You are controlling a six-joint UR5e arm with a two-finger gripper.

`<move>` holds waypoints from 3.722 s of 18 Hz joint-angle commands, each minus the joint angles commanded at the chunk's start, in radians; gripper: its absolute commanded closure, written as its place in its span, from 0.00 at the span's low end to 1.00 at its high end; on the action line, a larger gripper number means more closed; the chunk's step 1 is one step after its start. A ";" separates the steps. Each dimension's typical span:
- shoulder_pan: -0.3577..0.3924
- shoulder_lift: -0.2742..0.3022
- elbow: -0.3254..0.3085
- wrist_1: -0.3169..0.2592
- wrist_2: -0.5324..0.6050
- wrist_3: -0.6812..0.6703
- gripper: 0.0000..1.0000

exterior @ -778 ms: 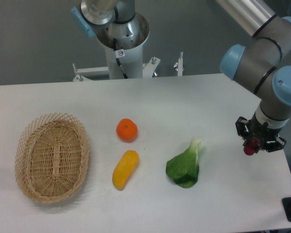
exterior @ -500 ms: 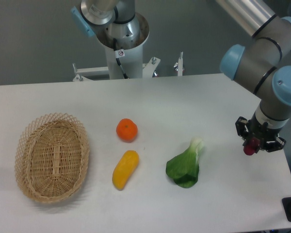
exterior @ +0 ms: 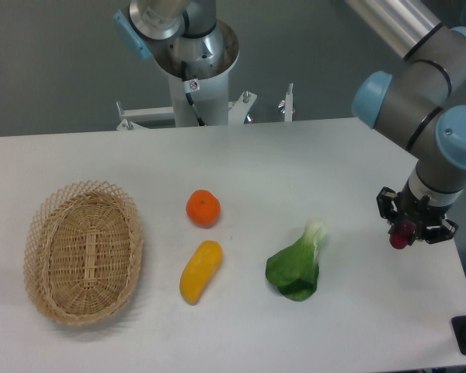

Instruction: Place the sweet potato in the basket

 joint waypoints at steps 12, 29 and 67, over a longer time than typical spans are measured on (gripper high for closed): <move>-0.067 0.031 -0.041 0.000 0.000 -0.043 0.75; -0.334 0.146 -0.158 0.000 -0.067 -0.219 0.76; -0.790 0.112 -0.293 0.083 -0.169 -0.601 0.28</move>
